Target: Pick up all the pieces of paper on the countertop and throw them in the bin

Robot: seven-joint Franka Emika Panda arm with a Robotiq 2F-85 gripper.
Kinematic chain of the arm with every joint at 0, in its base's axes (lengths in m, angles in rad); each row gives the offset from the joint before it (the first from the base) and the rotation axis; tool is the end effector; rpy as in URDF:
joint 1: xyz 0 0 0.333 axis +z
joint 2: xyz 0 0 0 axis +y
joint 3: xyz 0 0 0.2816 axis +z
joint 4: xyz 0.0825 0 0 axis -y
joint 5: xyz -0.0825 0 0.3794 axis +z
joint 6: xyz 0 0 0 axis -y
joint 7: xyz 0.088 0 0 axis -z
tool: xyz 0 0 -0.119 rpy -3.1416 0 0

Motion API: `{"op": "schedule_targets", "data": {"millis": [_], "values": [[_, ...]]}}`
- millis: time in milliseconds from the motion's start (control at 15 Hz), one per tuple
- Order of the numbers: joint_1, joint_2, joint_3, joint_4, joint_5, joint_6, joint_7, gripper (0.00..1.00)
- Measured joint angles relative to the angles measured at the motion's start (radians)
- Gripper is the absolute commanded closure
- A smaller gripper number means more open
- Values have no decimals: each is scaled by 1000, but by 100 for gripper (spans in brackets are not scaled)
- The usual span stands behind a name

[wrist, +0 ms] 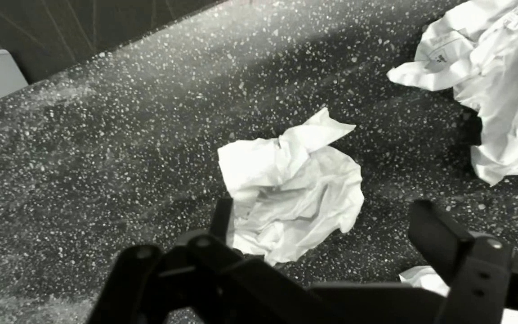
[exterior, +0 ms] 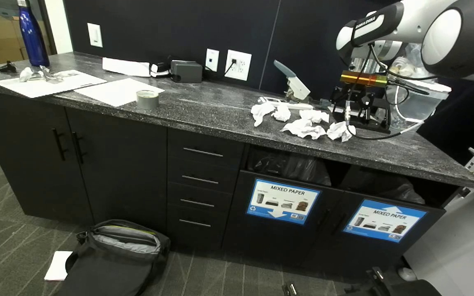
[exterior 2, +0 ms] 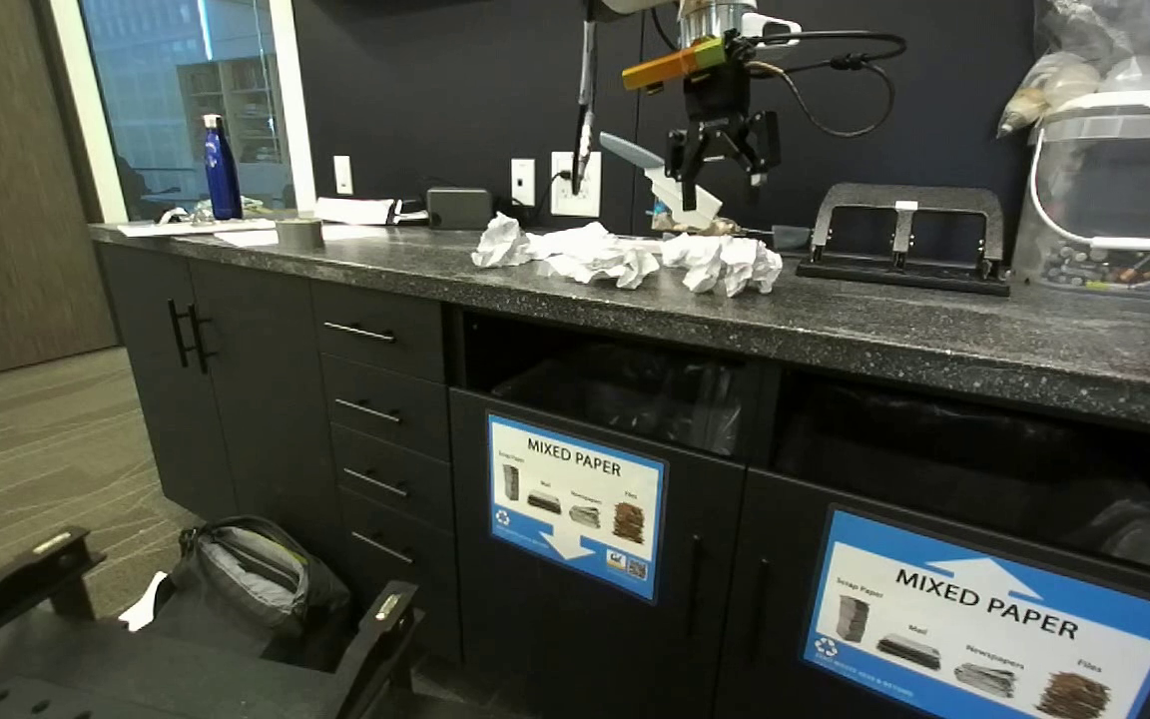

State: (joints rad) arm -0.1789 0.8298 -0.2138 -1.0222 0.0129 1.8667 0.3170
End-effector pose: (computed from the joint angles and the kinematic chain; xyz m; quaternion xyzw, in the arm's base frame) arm 0.7021 -0.2359 0.3269 0.9462 -0.3151 0.0129 0.0724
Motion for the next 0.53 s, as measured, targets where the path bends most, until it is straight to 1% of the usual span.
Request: {"op": "schedule_targets", "data": {"millis": [267, 533], "values": [[-42, 58, 26, 60, 20, -32, -1, 0], [-68, 123, 27, 99, 21, 20, -11, 0]]}}
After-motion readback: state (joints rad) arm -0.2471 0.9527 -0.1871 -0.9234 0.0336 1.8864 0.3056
